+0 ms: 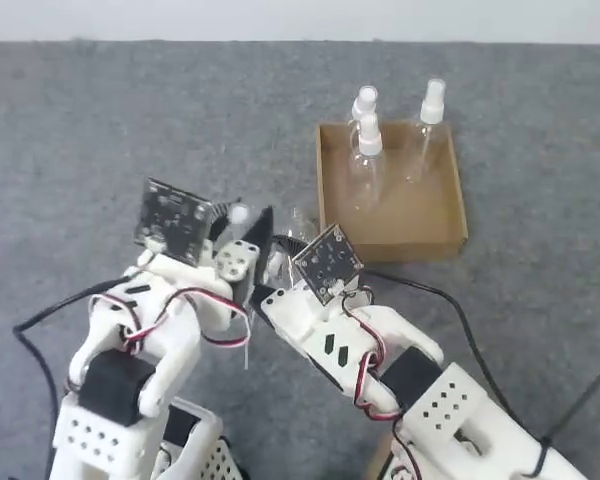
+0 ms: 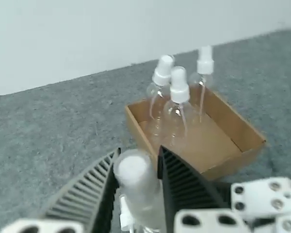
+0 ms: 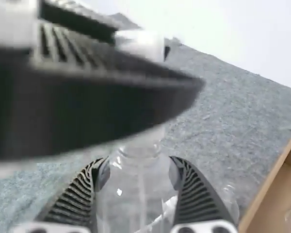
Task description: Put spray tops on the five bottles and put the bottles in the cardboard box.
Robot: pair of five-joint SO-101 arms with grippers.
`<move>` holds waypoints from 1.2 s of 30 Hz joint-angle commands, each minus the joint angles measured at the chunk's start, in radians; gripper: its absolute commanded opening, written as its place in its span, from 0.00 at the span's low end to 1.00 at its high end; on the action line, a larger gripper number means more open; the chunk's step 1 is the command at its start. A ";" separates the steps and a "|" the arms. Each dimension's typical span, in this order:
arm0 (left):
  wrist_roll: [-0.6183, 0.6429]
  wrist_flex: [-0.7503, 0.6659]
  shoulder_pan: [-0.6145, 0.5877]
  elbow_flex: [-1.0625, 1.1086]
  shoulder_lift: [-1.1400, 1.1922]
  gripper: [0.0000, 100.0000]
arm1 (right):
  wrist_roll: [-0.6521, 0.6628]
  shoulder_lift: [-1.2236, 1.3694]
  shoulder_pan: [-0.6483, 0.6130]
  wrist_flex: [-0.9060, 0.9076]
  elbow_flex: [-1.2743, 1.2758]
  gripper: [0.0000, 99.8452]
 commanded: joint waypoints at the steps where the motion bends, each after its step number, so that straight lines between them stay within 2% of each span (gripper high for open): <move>1: -0.025 0.014 0.028 -0.031 0.014 0.10 | -0.012 -0.038 0.021 -0.008 -0.023 0.01; 7: -0.031 0.014 -0.025 -0.102 0.014 0.11 | -0.012 -0.038 0.021 -0.007 -0.023 0.01; 13: -0.032 0.025 -0.123 -0.242 0.014 0.20 | -0.011 -0.038 0.021 -0.007 -0.023 0.01; 18: -0.032 0.101 -0.123 -0.303 0.014 0.20 | -0.009 -0.038 0.027 -0.007 -0.023 0.01; 22: -0.034 0.164 -0.157 -0.285 0.011 0.20 | -0.008 -0.027 0.116 0.007 -0.087 0.01; 25: -0.034 0.153 -0.170 -0.202 -0.035 0.20 | -0.008 -0.025 0.186 0.059 -0.170 0.01; 29: -0.032 0.063 -0.163 0.008 -0.172 0.20 | -0.008 0.044 0.232 0.130 -0.305 0.01; 32: -0.031 0.012 -0.160 0.173 -0.290 0.25 | -0.008 0.148 0.252 0.139 -0.410 0.01; 36: -0.031 0.005 -0.068 0.332 -0.439 0.30 | -0.011 0.305 0.246 0.139 -0.528 0.01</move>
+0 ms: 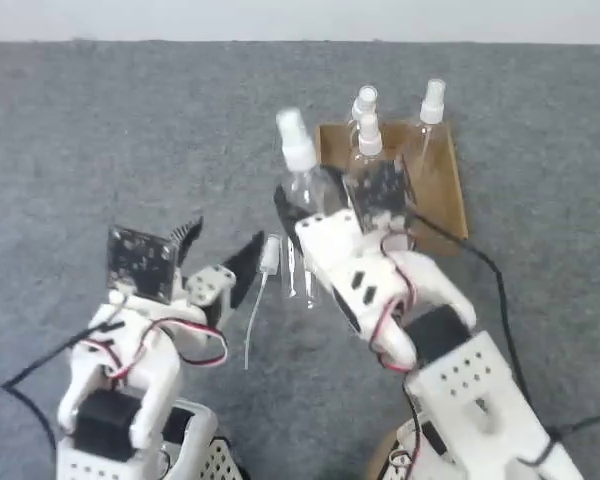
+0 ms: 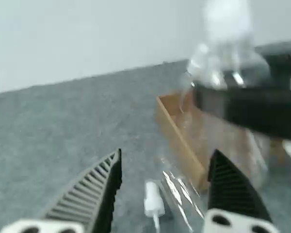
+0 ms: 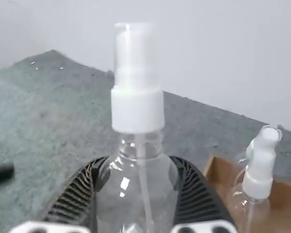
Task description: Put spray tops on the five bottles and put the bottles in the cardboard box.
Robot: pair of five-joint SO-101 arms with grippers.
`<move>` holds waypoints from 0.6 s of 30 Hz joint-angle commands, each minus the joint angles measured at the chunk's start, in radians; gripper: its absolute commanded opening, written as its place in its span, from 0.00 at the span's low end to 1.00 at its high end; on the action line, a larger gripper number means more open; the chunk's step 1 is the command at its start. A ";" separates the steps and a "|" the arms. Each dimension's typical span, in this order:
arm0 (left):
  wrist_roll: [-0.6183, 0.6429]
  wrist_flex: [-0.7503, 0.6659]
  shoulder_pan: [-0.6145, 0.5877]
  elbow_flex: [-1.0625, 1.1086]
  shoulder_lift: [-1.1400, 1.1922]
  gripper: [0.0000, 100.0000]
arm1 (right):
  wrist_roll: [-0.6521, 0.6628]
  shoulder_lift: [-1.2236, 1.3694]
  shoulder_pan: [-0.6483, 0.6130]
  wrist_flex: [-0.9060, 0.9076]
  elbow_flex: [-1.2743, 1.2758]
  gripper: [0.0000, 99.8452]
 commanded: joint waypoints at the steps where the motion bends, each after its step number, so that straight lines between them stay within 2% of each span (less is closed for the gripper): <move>1: -0.005 -0.034 0.106 0.150 -0.170 0.30 | -0.012 0.128 -0.007 0.002 -0.163 0.01; 4: -0.008 -0.041 0.141 0.220 -0.252 0.30 | -0.009 0.206 -0.050 0.015 -0.218 0.01; 7: -0.009 -0.075 0.135 0.272 -0.281 0.30 | -0.009 0.225 -0.093 0.105 -0.270 0.01; 12: -0.054 -0.101 0.130 0.312 -0.282 0.30 | -0.009 0.156 -0.107 0.269 -0.299 0.01; 18: -0.054 -0.100 0.133 0.312 -0.282 0.30 | -0.009 0.053 -0.105 0.375 -0.298 0.01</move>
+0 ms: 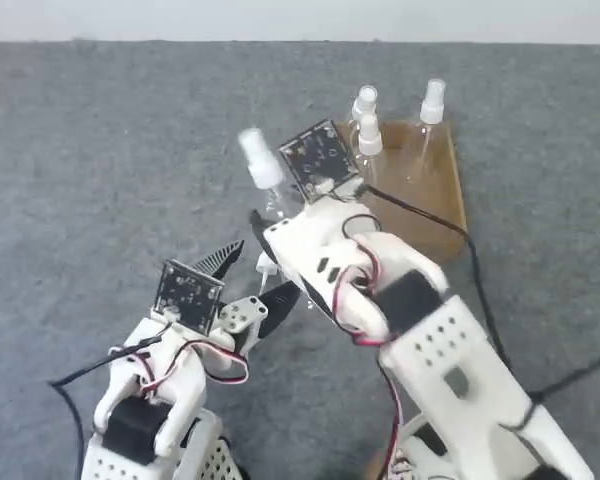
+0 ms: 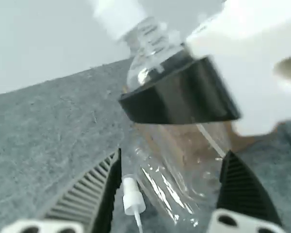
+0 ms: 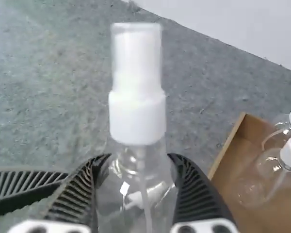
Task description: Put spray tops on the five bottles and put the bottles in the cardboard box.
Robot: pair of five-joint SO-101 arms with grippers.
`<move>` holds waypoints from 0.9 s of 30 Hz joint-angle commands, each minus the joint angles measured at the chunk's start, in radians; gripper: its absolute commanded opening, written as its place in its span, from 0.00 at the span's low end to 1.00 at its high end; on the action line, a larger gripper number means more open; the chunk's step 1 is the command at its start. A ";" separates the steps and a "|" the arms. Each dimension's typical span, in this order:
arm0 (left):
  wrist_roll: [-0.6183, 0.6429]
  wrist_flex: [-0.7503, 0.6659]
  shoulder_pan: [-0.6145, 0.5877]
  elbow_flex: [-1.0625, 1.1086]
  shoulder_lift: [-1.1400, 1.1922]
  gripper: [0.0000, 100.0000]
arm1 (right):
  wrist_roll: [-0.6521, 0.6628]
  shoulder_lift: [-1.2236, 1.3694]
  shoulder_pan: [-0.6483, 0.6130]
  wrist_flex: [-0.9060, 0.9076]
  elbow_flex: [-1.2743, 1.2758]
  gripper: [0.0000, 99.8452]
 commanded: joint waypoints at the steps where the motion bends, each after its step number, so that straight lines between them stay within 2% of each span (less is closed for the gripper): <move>1: -0.008 -0.025 0.000 -0.008 -0.014 0.30 | -0.009 -0.090 -0.007 0.039 -0.074 0.01; 7: -0.008 -0.020 0.002 -0.008 -0.014 0.30 | 0.002 -0.079 0.004 0.041 -0.072 0.01; 9: -0.008 -0.018 0.002 -0.007 -0.017 0.30 | 0.052 -0.061 0.042 0.041 -0.074 0.01; 18: -0.008 -0.018 0.000 -0.004 -0.017 0.30 | 0.183 -0.036 0.450 0.058 -0.120 0.01; 22: -0.009 -0.025 -0.008 0.008 -0.018 0.28 | 0.192 -0.035 0.553 -0.058 -0.046 0.01; 27: -0.009 -0.025 -0.015 0.008 -0.020 0.17 | 0.190 -0.033 0.584 -0.355 0.160 0.01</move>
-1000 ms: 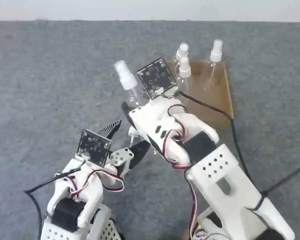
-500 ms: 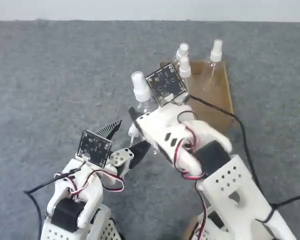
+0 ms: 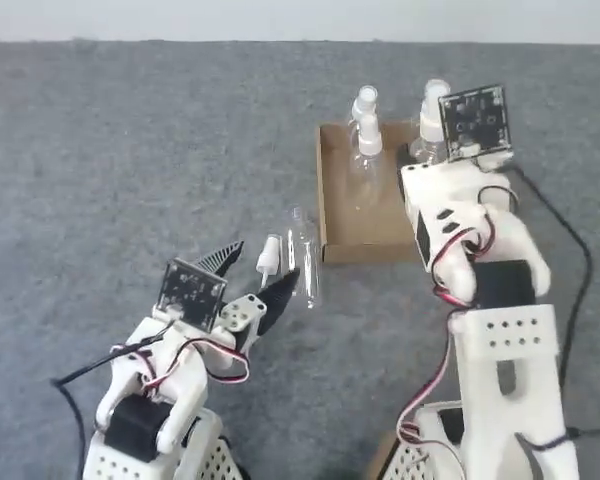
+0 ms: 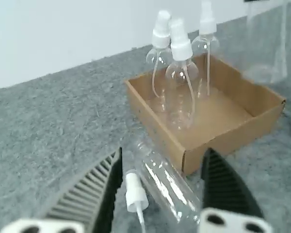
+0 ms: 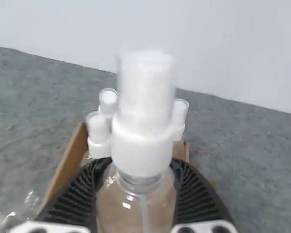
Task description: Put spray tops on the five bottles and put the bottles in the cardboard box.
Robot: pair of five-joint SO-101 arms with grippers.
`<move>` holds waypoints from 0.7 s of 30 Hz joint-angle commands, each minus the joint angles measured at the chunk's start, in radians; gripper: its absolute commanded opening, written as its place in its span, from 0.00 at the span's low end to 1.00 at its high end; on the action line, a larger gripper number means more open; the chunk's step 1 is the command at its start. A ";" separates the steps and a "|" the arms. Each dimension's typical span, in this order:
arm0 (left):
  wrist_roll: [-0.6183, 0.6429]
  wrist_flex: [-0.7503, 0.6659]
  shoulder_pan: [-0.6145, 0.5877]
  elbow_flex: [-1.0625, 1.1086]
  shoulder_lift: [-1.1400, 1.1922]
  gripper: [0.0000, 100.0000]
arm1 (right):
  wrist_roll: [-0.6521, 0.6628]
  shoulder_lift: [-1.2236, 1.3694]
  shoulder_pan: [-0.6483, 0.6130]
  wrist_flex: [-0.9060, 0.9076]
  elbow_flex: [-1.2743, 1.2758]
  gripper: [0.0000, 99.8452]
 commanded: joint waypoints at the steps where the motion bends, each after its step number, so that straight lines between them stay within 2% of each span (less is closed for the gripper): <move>1: -0.008 -0.025 -0.025 -0.007 -0.018 0.14 | 0.014 0.008 0.027 -0.228 0.098 0.01; 6: -0.002 -0.066 -0.117 -0.004 -0.018 0.01 | 0.012 0.133 0.077 -0.452 0.155 0.01; 11: -0.002 -0.100 -0.120 0.027 -0.018 0.01 | 0.006 0.335 0.122 -0.661 0.155 0.01; 13: -0.002 -0.104 -0.120 0.033 -0.018 0.01 | -0.037 0.398 0.122 -0.710 0.155 0.01; 21: -0.002 -0.104 -0.120 0.035 -0.018 0.01 | -0.064 0.519 0.102 -0.803 0.161 0.01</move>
